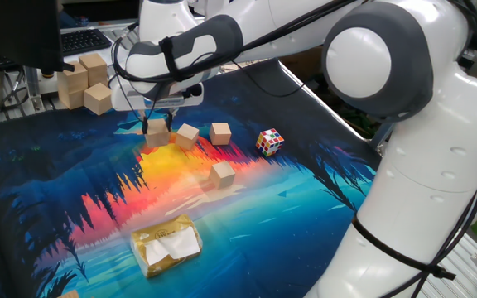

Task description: Stack the blocks in a vertical line of five

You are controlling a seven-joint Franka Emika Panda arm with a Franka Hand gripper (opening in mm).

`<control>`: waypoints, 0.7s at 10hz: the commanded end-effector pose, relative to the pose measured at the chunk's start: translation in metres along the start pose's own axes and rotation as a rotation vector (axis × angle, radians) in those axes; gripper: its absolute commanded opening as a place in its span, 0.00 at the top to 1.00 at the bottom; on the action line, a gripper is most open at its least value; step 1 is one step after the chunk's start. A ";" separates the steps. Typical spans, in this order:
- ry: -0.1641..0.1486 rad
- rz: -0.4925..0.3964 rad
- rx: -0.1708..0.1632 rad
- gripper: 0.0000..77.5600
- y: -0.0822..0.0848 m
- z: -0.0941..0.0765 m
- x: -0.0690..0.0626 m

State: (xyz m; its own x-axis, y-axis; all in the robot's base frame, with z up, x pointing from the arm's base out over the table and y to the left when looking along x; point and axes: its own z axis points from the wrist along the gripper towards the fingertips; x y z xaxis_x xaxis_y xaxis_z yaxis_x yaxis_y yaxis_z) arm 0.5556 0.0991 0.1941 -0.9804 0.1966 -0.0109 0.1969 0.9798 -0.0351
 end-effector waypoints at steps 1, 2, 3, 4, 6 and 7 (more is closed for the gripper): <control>-0.004 -0.008 0.001 0.98 0.000 0.002 0.012; -0.003 -0.008 0.003 0.98 -0.003 0.004 0.028; 0.001 -0.015 0.003 0.98 -0.005 0.004 0.035; 0.008 -0.020 0.006 0.98 -0.007 0.002 0.040; 0.012 -0.037 0.007 0.98 -0.015 0.001 0.043; 0.013 -0.056 0.006 0.98 -0.029 0.001 0.046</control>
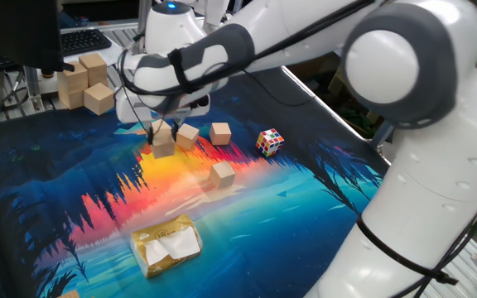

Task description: Stack the blocks in a vertical line of five

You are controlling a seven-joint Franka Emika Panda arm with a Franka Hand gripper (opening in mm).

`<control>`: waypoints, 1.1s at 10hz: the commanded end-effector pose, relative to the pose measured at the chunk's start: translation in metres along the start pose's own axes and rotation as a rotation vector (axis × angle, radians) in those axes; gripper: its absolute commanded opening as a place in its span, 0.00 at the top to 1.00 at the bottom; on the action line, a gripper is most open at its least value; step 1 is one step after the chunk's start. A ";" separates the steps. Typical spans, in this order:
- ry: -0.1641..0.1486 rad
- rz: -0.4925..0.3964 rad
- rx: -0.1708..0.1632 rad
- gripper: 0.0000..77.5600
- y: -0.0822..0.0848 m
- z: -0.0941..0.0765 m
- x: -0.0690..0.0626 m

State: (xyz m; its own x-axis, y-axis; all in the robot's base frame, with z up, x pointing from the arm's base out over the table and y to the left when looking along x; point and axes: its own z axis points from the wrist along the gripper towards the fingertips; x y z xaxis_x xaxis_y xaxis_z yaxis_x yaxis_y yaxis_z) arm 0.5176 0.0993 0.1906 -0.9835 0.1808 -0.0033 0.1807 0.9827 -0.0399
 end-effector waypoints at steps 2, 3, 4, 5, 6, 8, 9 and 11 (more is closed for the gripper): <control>0.004 -0.070 0.000 0.98 -0.043 0.001 0.019; 0.004 -0.076 0.002 0.98 -0.050 -0.001 0.023; 0.006 -0.086 0.004 0.98 -0.058 -0.003 0.026; 0.007 -0.090 0.004 0.98 -0.060 -0.004 0.026; 0.007 -0.114 0.007 0.98 -0.073 -0.002 0.026; 0.004 -0.131 0.007 0.98 -0.085 0.001 0.025; 0.004 -0.147 0.006 0.98 -0.094 0.003 0.024; 0.003 -0.165 0.007 0.98 -0.110 0.004 0.023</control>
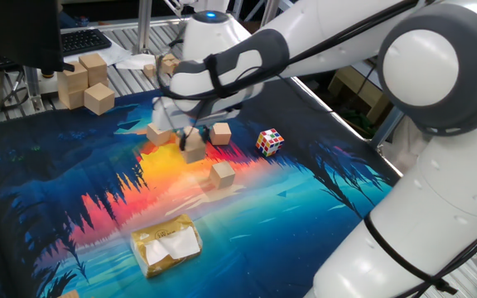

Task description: Stack the blocks in a vertical line of five

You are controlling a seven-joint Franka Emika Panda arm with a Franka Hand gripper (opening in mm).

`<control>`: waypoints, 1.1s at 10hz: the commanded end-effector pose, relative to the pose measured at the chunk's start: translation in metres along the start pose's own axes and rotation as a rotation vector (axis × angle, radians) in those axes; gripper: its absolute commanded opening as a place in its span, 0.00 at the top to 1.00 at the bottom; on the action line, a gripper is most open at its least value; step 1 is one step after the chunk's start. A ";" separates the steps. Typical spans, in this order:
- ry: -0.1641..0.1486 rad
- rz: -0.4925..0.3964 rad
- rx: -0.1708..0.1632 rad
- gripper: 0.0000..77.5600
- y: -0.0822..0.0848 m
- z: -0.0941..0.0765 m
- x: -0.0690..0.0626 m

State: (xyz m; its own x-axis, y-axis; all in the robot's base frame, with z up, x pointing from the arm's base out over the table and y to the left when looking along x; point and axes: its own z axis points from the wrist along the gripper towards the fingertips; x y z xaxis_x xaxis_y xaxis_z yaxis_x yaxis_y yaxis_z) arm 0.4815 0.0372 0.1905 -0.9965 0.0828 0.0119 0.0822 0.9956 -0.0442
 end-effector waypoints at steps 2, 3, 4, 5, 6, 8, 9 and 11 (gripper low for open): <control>-0.009 -0.085 0.003 0.98 -0.053 0.003 0.004; -0.010 -0.088 0.003 0.98 -0.055 0.004 0.005; -0.012 -0.098 0.001 0.98 -0.061 0.007 0.006; -0.015 -0.106 0.001 0.98 -0.065 0.010 0.007; -0.018 -0.113 0.000 0.98 -0.069 0.013 0.008; -0.022 -0.124 0.000 0.98 -0.076 0.017 0.008; -0.022 -0.127 0.000 0.98 -0.076 0.018 0.008; -0.022 -0.135 0.001 0.98 -0.076 0.018 0.008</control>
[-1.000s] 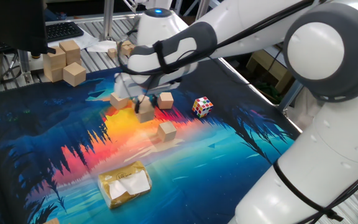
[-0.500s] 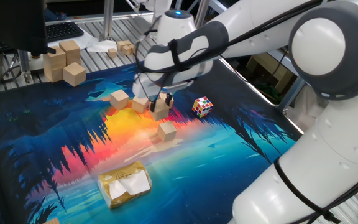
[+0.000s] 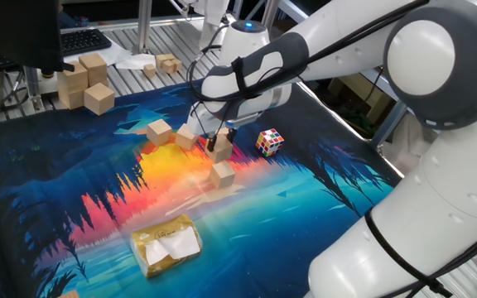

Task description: Stack the blocks in a vertical line of five

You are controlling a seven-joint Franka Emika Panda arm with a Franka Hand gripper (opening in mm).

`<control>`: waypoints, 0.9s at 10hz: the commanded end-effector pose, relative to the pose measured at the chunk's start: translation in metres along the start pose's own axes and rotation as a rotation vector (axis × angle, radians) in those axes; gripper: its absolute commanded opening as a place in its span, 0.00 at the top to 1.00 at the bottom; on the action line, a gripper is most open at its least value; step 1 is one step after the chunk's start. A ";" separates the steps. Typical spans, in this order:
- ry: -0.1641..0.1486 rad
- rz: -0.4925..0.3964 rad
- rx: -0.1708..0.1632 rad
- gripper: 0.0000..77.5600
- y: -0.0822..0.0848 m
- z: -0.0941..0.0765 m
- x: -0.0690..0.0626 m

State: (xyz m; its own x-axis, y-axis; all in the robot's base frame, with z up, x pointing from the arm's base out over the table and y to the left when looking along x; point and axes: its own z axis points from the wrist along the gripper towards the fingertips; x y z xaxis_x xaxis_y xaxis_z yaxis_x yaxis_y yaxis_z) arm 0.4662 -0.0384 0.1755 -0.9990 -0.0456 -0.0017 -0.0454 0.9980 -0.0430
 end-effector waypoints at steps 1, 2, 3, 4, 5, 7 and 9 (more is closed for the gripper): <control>-0.002 -0.001 -0.002 0.98 0.000 -0.001 -0.001; -0.002 0.003 -0.006 0.98 0.000 -0.001 -0.001; -0.001 0.005 -0.006 0.98 0.000 -0.001 0.000; -0.002 0.012 -0.005 0.98 0.000 -0.001 0.000; -0.002 0.013 -0.005 0.98 0.000 -0.001 0.000; -0.001 0.026 -0.003 0.98 0.000 -0.001 0.000; 0.007 0.028 -0.006 0.98 0.000 -0.001 0.000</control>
State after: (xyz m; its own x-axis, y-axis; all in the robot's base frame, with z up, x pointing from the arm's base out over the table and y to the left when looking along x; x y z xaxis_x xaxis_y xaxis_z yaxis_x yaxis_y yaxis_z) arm 0.4655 -0.0386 0.1752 -0.9998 -0.0181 0.0020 -0.0182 0.9991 -0.0393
